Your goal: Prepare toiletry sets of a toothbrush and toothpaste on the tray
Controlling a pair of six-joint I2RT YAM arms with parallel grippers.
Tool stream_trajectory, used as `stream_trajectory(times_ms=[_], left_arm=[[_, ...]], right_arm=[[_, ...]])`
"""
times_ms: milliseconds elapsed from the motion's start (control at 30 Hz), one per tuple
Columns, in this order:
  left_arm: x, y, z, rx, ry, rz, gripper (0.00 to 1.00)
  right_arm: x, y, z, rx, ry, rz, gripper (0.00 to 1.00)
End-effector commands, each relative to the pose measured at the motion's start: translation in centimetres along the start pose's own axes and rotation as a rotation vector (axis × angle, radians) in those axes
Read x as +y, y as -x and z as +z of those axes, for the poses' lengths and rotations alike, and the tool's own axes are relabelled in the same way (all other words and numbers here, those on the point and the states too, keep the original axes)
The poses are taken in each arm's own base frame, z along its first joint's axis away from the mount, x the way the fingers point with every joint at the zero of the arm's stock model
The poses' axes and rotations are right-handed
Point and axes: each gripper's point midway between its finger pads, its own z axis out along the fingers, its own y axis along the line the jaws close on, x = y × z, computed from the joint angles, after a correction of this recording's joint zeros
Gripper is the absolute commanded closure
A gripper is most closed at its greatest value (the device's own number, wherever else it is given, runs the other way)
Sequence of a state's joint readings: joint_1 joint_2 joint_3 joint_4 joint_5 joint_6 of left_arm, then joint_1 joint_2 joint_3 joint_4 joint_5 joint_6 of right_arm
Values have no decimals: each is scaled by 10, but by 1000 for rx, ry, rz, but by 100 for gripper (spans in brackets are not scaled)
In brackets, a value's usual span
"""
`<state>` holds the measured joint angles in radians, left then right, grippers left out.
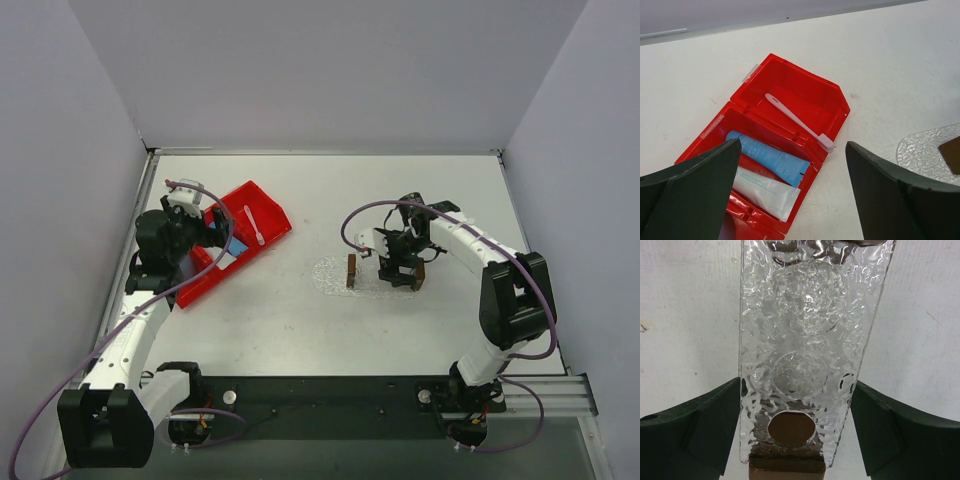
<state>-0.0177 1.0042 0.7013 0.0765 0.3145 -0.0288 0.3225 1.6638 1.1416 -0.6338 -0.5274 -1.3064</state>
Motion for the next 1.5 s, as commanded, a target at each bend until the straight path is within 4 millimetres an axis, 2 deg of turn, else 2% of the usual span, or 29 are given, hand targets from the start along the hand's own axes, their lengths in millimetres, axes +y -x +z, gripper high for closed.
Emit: stream_trajectory(times_ms=[0, 233, 267, 400, 733, 933, 967, 1033, 1067, 1100, 1233, 1400, 1467], left_arm=[[-2, 14, -2, -53, -16, 28, 4], [-2, 16, -3, -58, -14, 30, 4], [-3, 16, -3, -57, -16, 31, 4], [-3, 17, -3, -60, -14, 31, 4], [-2, 19, -4, -68, -8, 35, 3], [9, 27, -9, -27, 50, 74, 3], [11, 39, -12, -31, 63, 111, 3], [15, 37, -18, 23, 86, 143, 3], [17, 51, -23, 14, 92, 197, 3], [20, 46, -29, 56, 113, 211, 3], [34, 50, -54, 135, 193, 311, 3], [33, 29, -82, 300, 185, 339, 3], [31, 23, -86, 335, 175, 329, 3]], right_arm=[[11, 6, -10, -4, 14, 2, 20], [8, 8, -15, -6, -3, 6, 15], [8, 8, -15, -6, -3, 9, 10], [5, 12, -19, -15, -22, 19, 8], [-9, 34, -45, -81, -116, 57, 3], [-11, 52, -66, -159, -207, 127, 3], [-13, 57, -70, -183, -236, 168, 3], [-12, 63, -82, -211, -290, 205, 3], [-11, 64, -86, -221, -308, 237, 3], [-8, 68, -96, -236, -335, 245, 4], [-1, 68, -112, -249, -401, 327, 4], [10, 65, -127, -253, -472, 404, 2], [11, 63, -131, -253, -501, 454, 0]])
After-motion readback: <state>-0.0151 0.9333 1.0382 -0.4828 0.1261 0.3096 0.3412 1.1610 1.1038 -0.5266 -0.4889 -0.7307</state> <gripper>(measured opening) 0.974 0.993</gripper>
